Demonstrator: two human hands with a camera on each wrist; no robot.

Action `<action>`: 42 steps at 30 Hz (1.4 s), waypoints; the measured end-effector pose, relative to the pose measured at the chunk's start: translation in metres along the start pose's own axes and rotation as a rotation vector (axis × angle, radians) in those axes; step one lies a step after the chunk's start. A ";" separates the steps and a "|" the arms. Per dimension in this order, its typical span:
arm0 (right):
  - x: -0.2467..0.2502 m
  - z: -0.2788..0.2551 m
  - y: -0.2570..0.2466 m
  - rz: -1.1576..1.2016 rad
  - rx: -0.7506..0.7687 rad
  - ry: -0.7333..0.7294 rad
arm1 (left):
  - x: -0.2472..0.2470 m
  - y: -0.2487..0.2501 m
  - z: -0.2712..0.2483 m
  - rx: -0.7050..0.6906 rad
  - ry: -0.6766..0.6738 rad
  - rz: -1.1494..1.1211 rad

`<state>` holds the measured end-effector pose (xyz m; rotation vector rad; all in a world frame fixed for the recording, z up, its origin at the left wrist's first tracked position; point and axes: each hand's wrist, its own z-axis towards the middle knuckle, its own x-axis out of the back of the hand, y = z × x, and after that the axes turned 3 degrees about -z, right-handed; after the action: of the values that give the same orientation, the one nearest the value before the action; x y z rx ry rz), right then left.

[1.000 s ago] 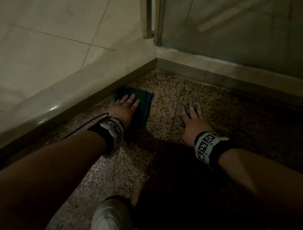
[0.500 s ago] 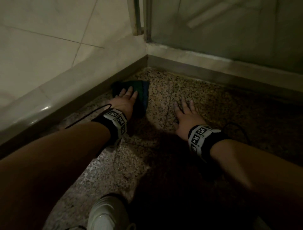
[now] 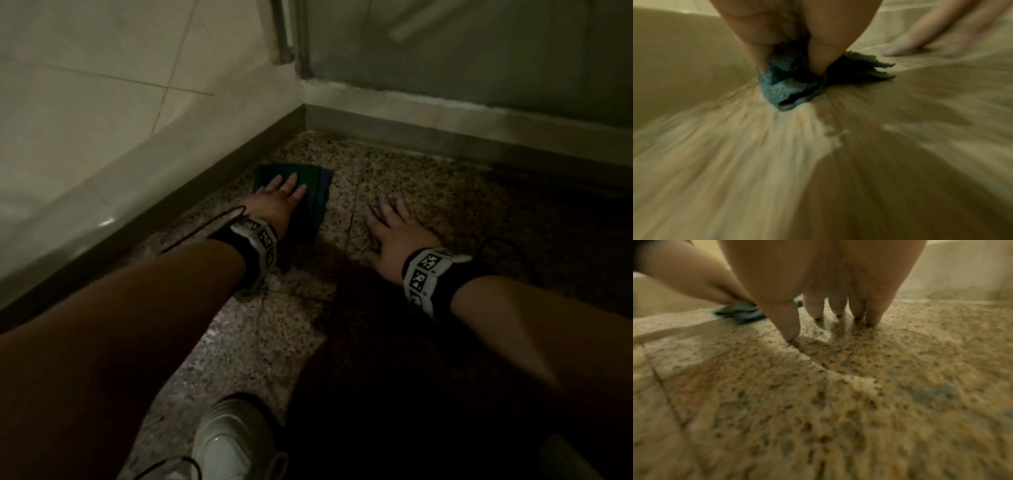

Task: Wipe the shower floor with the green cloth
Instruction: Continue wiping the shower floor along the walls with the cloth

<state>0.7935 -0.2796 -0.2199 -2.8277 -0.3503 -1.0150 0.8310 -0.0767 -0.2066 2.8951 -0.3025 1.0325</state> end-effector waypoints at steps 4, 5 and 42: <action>0.003 0.003 0.002 0.051 0.012 -0.031 | 0.036 0.017 0.029 0.036 0.027 -0.055; 0.003 0.004 0.003 0.066 0.013 -0.039 | 0.041 0.020 0.033 0.049 0.020 -0.076; -0.001 -0.002 0.044 0.027 -0.031 -0.022 | 0.047 0.062 0.025 -0.018 0.037 0.137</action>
<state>0.8023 -0.3225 -0.2205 -2.8654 -0.3009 -0.9933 0.8701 -0.1478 -0.1971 2.8701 -0.5122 1.0943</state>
